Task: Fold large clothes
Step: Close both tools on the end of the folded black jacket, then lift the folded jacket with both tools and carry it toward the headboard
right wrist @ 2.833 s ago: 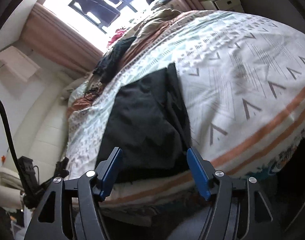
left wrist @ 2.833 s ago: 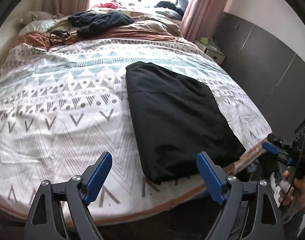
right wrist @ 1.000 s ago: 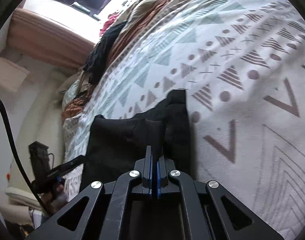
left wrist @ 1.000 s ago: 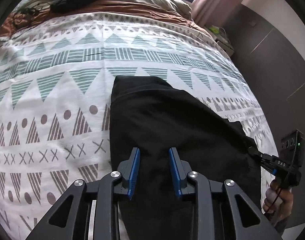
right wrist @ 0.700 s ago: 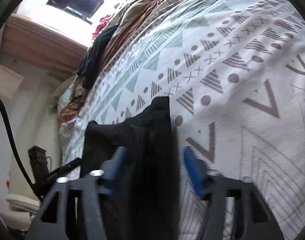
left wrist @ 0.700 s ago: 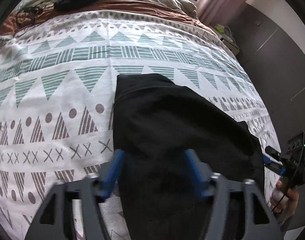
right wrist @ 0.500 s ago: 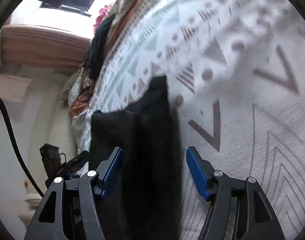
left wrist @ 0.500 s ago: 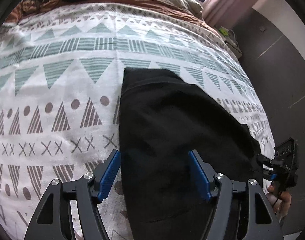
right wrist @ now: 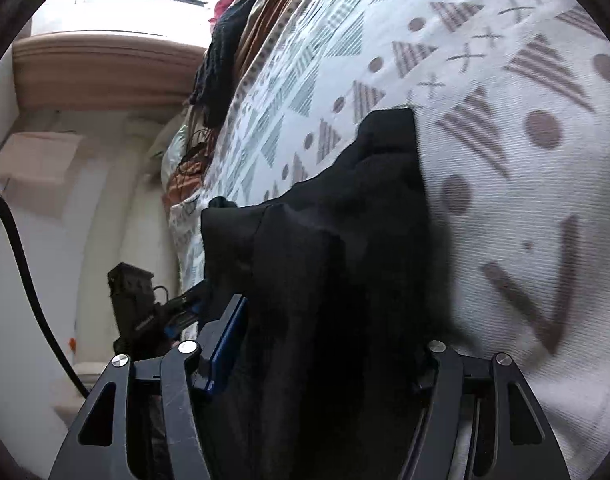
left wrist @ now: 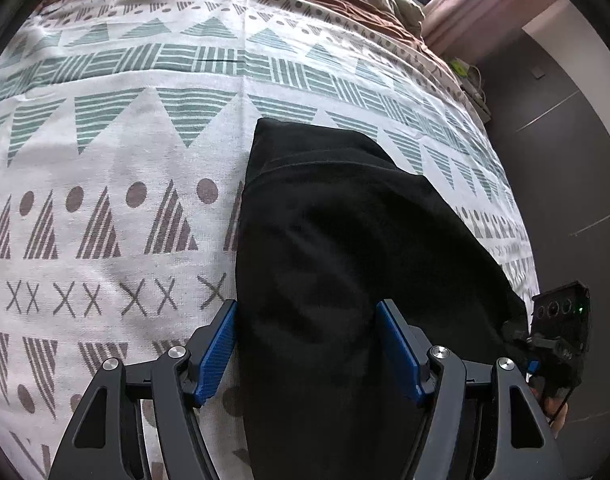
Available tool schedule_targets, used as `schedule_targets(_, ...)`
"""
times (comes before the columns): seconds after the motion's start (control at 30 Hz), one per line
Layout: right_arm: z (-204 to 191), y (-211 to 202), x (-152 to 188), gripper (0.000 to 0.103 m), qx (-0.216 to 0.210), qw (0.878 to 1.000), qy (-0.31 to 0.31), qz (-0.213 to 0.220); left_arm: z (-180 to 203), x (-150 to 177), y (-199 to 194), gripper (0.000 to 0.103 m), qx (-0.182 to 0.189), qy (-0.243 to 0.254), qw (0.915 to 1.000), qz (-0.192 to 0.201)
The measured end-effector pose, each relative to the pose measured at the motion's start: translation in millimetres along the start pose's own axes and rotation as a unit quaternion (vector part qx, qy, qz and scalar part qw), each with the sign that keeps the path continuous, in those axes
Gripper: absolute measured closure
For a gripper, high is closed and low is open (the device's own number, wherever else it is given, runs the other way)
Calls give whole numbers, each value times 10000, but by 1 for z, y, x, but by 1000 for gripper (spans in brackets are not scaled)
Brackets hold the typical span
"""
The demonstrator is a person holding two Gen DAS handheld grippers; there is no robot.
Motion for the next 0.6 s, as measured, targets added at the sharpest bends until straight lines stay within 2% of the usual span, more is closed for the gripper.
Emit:
schedule_targets(0.07,1,8,1,67,-39,9999,81,-79,-2,0,3,32,-21,-77,10000,-43)
schedule_targets(0.17,-3,4,2,79,5,10000,29,19,-2,-2,0,38,-65,-209,9998,-14)
schedule_targets(0.23,-16,-4,4,83,68,9996,-196,169,1,-1,-5,49,-177,-145,9997,62)
schedule_targets(0.43,-63,-24,15,86,72,9955,-804,498,7,0,-33,70,2,-38,9993,379)
schedule_targets(0.6,-102,-38,30,87,153,9891,-1245,766,16,2,-74,76,220,44,9969,753)
Point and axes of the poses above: each gripper's, at about its wrist camera, not at the fingertips, and y roughly the way its jaws point, z to its right, x to its underside, the point moved 7 cm from there along y, roughly the way its jaws point, and after that the axes turned 4 degrees about -x, right-handed, at the moved point
